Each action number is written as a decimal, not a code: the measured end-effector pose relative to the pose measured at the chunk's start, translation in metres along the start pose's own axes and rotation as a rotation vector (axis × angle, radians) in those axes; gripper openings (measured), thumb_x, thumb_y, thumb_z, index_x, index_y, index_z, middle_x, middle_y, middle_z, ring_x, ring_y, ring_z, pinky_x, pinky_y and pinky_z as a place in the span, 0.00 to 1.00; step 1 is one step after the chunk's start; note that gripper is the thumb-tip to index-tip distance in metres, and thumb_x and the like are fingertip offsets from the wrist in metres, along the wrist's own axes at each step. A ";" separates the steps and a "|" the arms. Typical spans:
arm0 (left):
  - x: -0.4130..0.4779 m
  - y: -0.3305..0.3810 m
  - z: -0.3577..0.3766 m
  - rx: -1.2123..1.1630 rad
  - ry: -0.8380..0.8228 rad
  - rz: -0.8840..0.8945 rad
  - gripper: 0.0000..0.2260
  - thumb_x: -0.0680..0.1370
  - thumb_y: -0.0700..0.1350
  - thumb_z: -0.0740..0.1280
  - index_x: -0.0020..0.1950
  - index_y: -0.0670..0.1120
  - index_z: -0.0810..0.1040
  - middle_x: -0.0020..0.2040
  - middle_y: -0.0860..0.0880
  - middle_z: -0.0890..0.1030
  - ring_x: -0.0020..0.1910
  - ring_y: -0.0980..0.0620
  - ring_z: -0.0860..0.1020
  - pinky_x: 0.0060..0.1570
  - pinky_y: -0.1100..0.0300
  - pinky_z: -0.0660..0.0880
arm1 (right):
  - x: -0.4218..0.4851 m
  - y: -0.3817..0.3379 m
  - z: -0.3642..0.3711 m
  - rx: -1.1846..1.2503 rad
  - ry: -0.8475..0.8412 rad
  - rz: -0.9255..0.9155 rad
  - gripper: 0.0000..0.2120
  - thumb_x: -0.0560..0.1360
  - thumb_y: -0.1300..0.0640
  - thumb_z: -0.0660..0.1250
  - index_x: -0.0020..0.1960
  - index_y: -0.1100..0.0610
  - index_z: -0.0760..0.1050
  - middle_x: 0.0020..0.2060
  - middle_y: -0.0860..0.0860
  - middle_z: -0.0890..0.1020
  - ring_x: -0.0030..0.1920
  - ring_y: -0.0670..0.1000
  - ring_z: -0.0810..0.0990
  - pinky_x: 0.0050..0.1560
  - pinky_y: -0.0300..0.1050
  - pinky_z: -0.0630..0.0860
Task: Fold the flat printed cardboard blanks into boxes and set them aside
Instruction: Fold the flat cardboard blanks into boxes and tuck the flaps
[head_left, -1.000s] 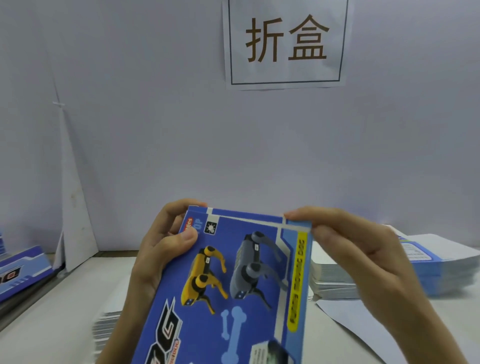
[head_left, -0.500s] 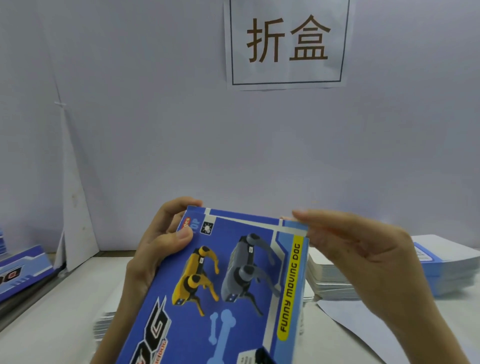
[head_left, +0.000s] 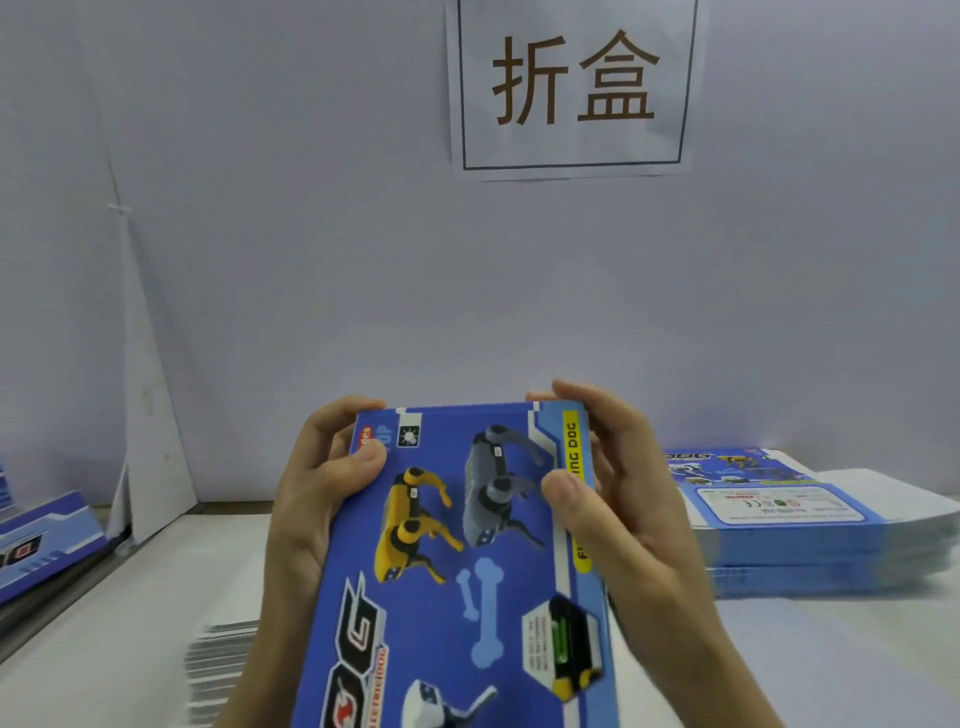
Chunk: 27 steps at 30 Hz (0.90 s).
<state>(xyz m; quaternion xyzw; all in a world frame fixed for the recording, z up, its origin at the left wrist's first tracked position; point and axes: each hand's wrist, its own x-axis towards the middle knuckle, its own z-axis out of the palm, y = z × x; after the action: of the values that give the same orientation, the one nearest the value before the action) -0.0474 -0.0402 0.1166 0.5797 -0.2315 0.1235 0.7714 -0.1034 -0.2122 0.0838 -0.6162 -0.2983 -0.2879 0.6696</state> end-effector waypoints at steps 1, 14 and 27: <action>-0.005 0.000 0.003 -0.003 0.018 -0.020 0.16 0.77 0.25 0.51 0.42 0.44 0.69 0.24 0.55 0.79 0.21 0.61 0.76 0.20 0.70 0.70 | -0.001 0.002 0.004 0.075 0.031 0.019 0.17 0.73 0.53 0.66 0.61 0.45 0.73 0.54 0.49 0.81 0.51 0.50 0.84 0.44 0.42 0.81; -0.026 -0.001 0.015 -0.187 0.084 -0.013 0.10 0.63 0.39 0.65 0.44 0.43 0.72 0.28 0.49 0.80 0.22 0.54 0.78 0.20 0.66 0.73 | -0.001 -0.003 0.000 0.105 0.095 0.103 0.11 0.70 0.52 0.68 0.52 0.49 0.79 0.47 0.61 0.80 0.42 0.60 0.83 0.37 0.49 0.81; 0.007 -0.042 -0.030 -0.206 0.694 -0.222 0.17 0.79 0.48 0.64 0.61 0.37 0.71 0.55 0.40 0.79 0.48 0.45 0.81 0.52 0.46 0.78 | 0.007 -0.005 -0.052 0.011 -0.436 0.456 0.25 0.71 0.47 0.74 0.67 0.42 0.73 0.62 0.47 0.81 0.60 0.49 0.81 0.54 0.38 0.76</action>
<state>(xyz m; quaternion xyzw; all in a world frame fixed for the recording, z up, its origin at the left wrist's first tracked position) -0.0156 -0.0245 0.0778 0.4443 0.0965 0.2043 0.8669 -0.1000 -0.2646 0.0894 -0.7109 -0.2906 0.0101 0.6404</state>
